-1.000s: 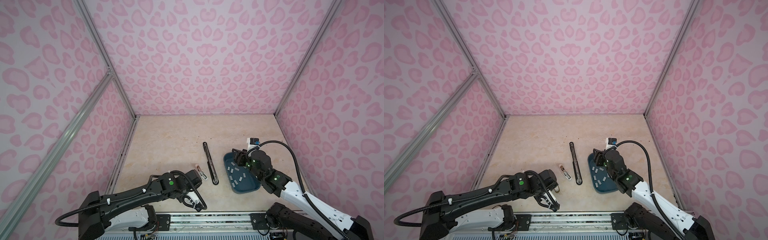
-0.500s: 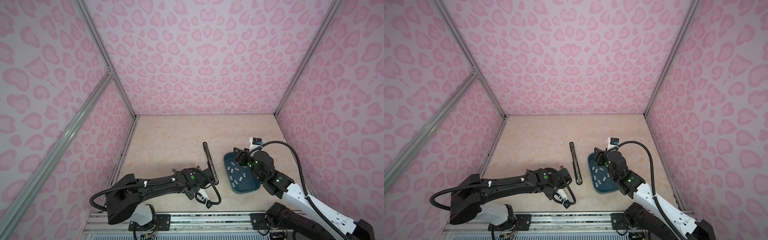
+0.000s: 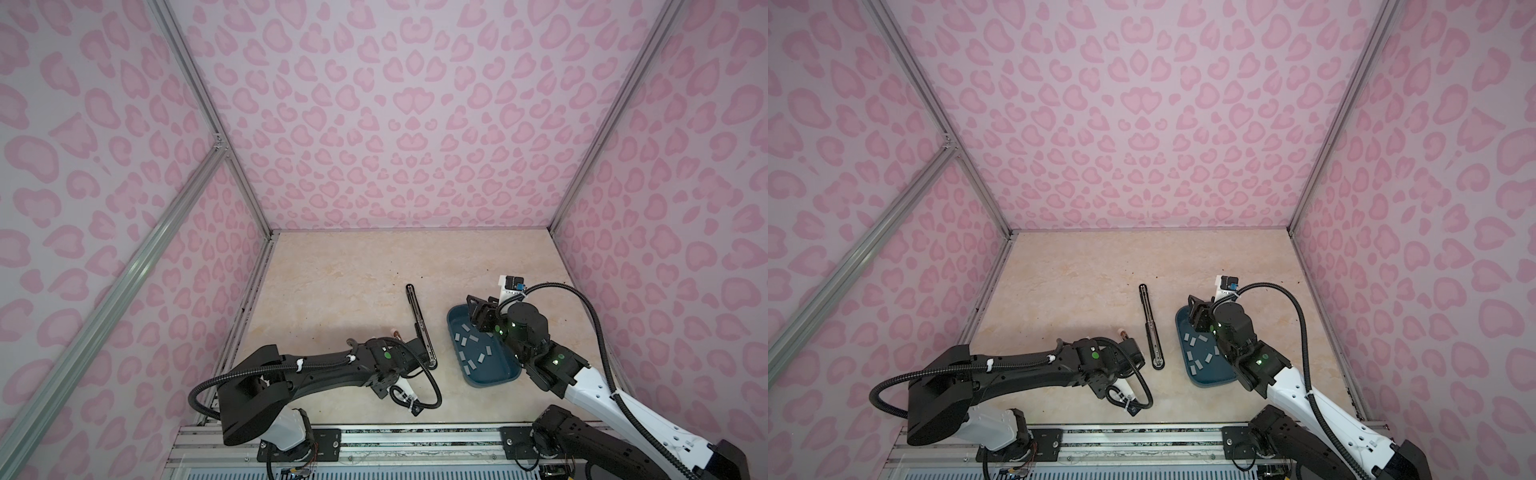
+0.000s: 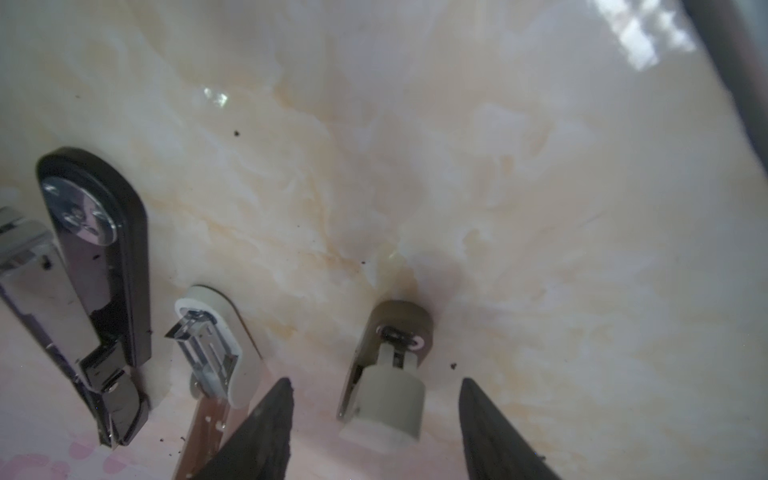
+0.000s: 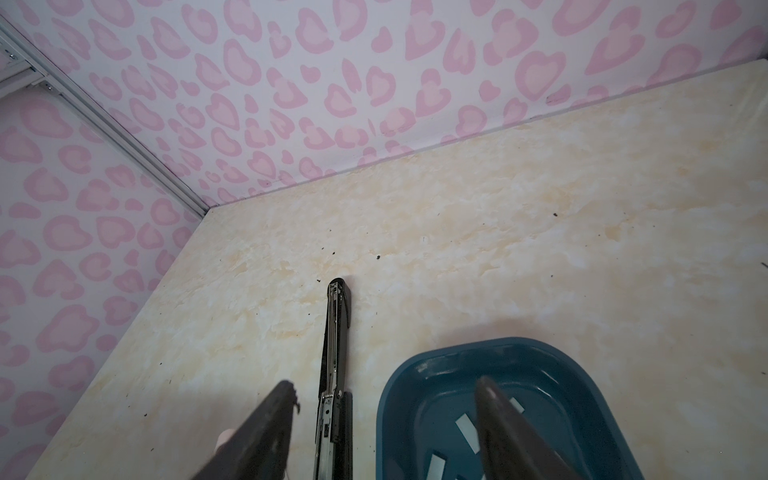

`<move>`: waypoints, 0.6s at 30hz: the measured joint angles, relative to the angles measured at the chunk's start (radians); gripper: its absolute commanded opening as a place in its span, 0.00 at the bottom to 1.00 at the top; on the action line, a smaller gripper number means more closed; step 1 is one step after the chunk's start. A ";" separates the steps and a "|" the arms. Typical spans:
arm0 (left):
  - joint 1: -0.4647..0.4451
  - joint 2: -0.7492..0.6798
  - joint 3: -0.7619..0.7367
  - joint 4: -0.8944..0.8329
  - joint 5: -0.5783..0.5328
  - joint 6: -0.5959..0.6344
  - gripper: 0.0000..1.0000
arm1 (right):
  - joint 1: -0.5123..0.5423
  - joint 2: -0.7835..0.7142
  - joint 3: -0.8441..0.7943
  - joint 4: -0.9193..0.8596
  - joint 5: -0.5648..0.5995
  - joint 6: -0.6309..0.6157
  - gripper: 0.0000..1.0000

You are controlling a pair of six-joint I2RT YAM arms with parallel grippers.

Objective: Load the staples into the stapler
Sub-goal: 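Lower the left gripper onto the white part and close on it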

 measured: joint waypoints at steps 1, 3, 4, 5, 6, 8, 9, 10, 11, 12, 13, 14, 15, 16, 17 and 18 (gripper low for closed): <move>0.002 0.015 0.006 0.000 -0.006 0.000 0.60 | 0.000 0.002 0.000 0.000 -0.002 0.000 0.68; 0.003 0.044 0.014 0.001 -0.021 0.000 0.57 | 0.000 0.002 0.001 -0.001 -0.012 0.001 0.68; 0.005 0.059 0.018 0.000 -0.027 0.000 0.55 | 0.000 0.001 0.001 0.000 -0.011 0.001 0.69; 0.006 0.069 0.021 -0.002 -0.031 0.000 0.53 | 0.000 0.000 0.001 -0.001 -0.011 0.001 0.69; 0.007 0.079 0.027 -0.007 -0.034 0.000 0.51 | 0.000 -0.002 0.001 -0.001 -0.011 0.001 0.69; 0.008 0.089 0.040 -0.007 -0.040 -0.001 0.48 | 0.000 -0.004 0.001 0.000 -0.011 0.001 0.69; 0.008 0.090 0.044 -0.007 -0.040 -0.002 0.47 | 0.000 -0.003 0.001 0.001 -0.011 0.003 0.69; 0.008 0.090 0.045 -0.007 -0.040 -0.002 0.46 | 0.000 -0.001 0.001 0.001 -0.012 0.003 0.69; 0.008 0.090 0.045 -0.008 -0.040 -0.005 0.44 | 0.000 0.002 0.001 0.000 -0.015 0.003 0.68; 0.008 0.090 0.044 -0.010 -0.040 -0.008 0.43 | 0.000 0.006 0.001 0.000 -0.019 0.004 0.68; 0.008 0.089 0.044 -0.011 -0.040 -0.008 0.41 | 0.000 0.009 0.001 0.000 -0.019 0.006 0.68; 0.008 0.089 0.043 -0.012 -0.040 -0.008 0.38 | 0.000 0.011 0.001 0.000 -0.019 0.008 0.68; 0.008 0.087 0.041 -0.014 -0.040 -0.008 0.33 | 0.000 0.013 0.001 0.000 -0.019 0.008 0.68; 0.008 0.087 0.040 -0.017 -0.040 -0.008 0.32 | -0.001 0.014 0.001 0.000 -0.021 0.008 0.68; 0.008 0.084 0.040 -0.023 -0.039 -0.007 0.29 | -0.001 0.014 0.001 0.000 -0.021 0.008 0.68; 0.008 0.079 0.040 -0.025 -0.038 -0.004 0.26 | -0.001 0.014 0.001 0.000 -0.021 0.008 0.68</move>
